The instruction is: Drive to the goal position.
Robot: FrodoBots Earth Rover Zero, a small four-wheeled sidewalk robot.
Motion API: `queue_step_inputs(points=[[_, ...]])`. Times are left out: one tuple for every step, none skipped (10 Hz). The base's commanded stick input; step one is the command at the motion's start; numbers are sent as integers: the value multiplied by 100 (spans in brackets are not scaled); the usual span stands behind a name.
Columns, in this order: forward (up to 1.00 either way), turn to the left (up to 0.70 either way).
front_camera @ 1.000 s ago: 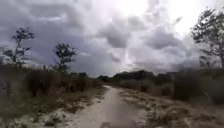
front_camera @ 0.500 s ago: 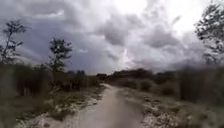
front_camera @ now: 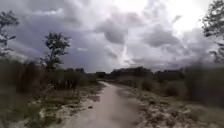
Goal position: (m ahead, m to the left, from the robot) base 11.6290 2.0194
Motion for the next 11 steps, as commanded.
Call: queue_step_inputs(points=[[85,0],[85,0],[85,0],[85,0],[85,0],[85,0],[85,0],[85,0],[85,0],[85,1],[85,4]])
